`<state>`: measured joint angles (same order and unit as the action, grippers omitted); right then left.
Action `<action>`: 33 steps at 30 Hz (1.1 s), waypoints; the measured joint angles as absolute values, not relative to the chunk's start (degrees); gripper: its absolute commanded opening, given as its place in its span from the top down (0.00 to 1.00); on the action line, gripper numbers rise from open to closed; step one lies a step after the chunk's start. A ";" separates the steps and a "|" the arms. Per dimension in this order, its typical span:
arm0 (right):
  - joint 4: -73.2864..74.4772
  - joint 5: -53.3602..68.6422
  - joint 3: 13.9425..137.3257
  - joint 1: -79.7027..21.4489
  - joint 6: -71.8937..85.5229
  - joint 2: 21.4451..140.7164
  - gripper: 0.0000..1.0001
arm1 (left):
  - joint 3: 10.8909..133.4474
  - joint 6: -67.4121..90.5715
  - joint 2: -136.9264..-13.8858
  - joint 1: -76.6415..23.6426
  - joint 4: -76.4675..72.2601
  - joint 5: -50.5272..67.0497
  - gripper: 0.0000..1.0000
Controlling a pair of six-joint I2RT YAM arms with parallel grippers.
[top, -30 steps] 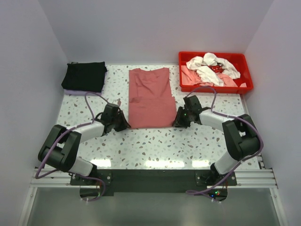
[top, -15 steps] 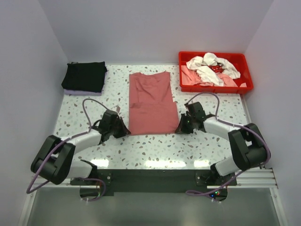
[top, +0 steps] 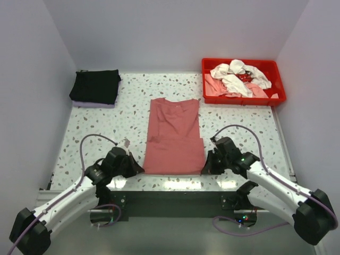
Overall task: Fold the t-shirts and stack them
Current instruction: Fold the tshirt
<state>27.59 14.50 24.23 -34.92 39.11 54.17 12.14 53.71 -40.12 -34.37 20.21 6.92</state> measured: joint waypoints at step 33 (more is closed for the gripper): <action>42.78 30.39 50.65 -35.18 36.73 52.90 1.00 | 45.87 56.75 -28.84 -35.05 52.64 -9.69 1.00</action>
